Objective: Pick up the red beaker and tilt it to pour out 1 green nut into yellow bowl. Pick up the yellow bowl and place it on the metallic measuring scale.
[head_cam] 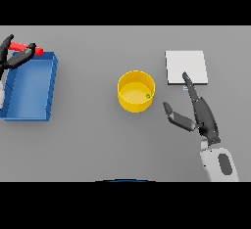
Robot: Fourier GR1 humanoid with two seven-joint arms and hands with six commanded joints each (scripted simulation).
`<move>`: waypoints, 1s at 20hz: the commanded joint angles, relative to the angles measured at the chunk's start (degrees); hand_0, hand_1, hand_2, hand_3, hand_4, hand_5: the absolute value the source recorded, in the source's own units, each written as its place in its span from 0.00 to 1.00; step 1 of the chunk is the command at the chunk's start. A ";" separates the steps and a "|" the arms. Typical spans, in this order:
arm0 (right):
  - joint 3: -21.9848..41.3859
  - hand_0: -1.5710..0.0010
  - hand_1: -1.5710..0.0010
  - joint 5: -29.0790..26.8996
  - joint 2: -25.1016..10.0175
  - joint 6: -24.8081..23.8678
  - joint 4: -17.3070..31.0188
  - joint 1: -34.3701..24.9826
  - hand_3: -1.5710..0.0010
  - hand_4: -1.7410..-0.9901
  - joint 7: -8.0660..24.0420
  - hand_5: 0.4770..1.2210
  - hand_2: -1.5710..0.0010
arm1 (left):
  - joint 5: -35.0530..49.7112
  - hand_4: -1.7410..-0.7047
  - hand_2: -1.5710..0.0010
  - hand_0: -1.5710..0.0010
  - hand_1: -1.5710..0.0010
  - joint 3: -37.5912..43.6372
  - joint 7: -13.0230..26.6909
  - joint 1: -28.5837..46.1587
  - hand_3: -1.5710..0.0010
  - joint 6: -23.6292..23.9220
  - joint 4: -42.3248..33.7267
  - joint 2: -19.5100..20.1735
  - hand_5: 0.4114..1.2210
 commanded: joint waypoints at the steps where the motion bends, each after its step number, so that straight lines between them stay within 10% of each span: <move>1: 0.85 1.00 1.00 0.33 -1.62 1.99 -0.69 -0.42 1.00 0.88 -1.36 0.25 1.00 | 0.47 0.92 0.98 0.98 0.98 0.28 -0.38 0.70 0.98 0.42 -0.66 -0.34 0.30; 5: 5.88 1.00 1.00 10.24 -8.26 5.84 1.71 -7.86 1.00 0.82 3.56 0.22 1.00 | 1.61 0.91 0.99 0.99 0.99 0.42 -0.14 1.50 0.99 0.52 -2.21 -1.37 0.32; 11: 14.63 1.00 1.00 21.92 -15.43 11.81 7.72 -19.69 1.00 0.78 -1.75 0.21 1.00 | 1.93 0.90 1.00 1.00 1.00 0.39 0.70 2.38 1.00 0.56 -3.14 -1.72 0.34; 20: 24.27 1.00 1.00 30.12 -15.46 17.18 20.00 -31.64 1.00 0.78 -7.64 0.22 1.00 | 2.35 0.90 1.00 1.00 1.00 1.01 -0.39 2.36 1.00 -0.66 -2.56 -0.67 0.35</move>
